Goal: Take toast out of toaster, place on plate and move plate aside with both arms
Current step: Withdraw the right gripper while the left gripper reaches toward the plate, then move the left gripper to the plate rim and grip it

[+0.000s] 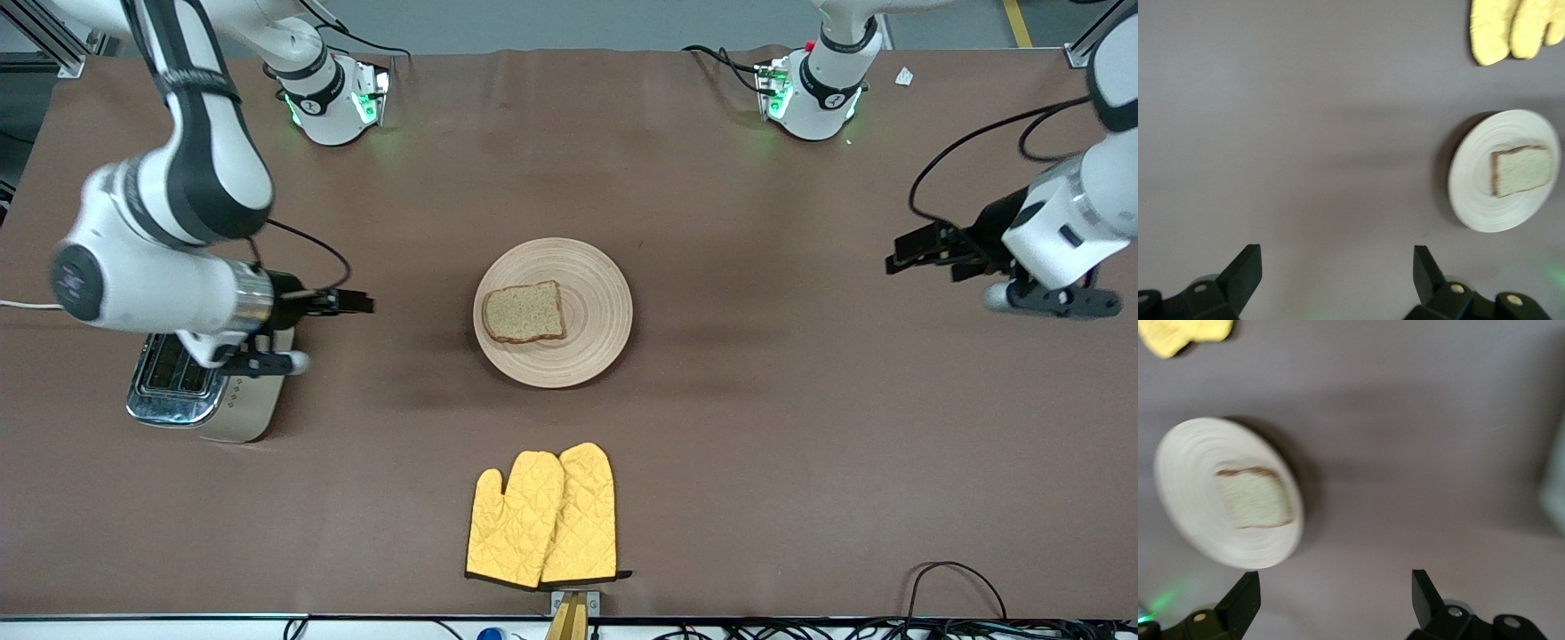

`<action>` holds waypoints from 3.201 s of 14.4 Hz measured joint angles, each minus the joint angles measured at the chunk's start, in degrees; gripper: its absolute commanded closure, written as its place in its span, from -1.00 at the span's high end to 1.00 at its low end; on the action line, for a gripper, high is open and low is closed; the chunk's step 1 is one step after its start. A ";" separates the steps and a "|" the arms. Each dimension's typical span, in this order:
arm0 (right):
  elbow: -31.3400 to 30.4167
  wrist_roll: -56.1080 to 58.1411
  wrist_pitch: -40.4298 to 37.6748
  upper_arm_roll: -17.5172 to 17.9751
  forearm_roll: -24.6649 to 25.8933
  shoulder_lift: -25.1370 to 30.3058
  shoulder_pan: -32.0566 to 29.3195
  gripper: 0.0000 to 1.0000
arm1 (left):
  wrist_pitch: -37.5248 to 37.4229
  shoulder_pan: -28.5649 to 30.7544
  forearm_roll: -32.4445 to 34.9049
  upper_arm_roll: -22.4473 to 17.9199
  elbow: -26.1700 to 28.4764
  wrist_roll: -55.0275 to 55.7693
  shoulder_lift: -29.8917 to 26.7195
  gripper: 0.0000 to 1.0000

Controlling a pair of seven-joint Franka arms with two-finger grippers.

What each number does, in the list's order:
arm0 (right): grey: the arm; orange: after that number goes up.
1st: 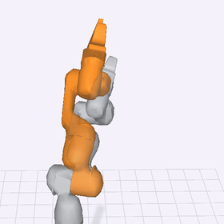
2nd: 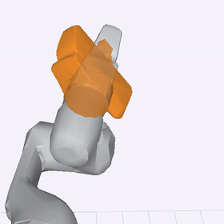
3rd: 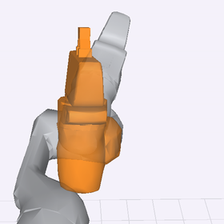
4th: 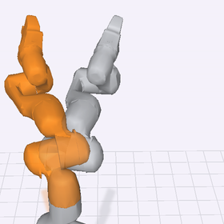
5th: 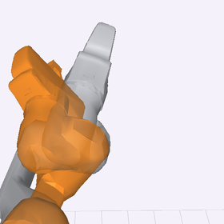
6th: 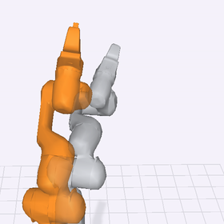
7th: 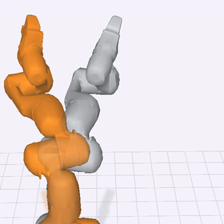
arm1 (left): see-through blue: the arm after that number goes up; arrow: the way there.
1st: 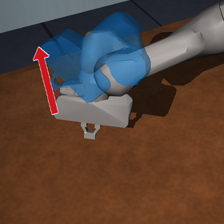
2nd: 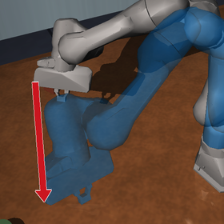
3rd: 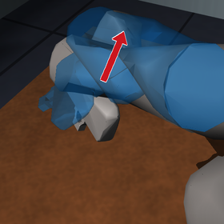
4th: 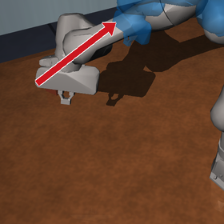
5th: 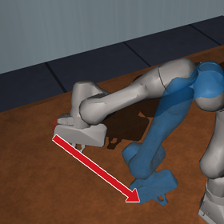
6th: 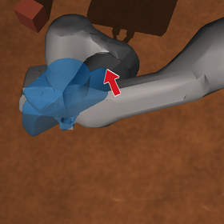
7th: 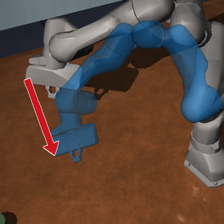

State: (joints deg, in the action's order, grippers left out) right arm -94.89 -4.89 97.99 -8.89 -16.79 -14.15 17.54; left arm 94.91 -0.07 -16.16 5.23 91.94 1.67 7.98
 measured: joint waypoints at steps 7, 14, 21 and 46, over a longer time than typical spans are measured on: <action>9.32 7.99 -4.16 -0.30 9.43 3.68 -8.27 1.00 | 11.93 -0.31 -16.63 2.99 4.69 -5.41 9.67 1.00; 15.30 13.93 -16.24 -0.38 14.63 5.73 -15.93 1.00 | 20.41 -0.31 -32.23 4.24 10.59 -25.04 16.51 0.87; 6.64 13.69 -16.46 0.85 16.02 15.17 -15.26 1.00 | 28.91 -0.48 -43.81 9.65 16.00 -38.27 21.29 0.71; 7.44 7.82 -18.51 7.74 19.95 15.54 -13.36 1.00 | 30.74 -7.29 -69.93 11.10 18.93 -63.99 33.68 -0.15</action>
State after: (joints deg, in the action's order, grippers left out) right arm -87.45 2.93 79.47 -1.16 3.16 1.39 4.18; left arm 125.65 -7.36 -86.09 16.33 110.88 -62.32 41.66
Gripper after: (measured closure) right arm 0.000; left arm 0.546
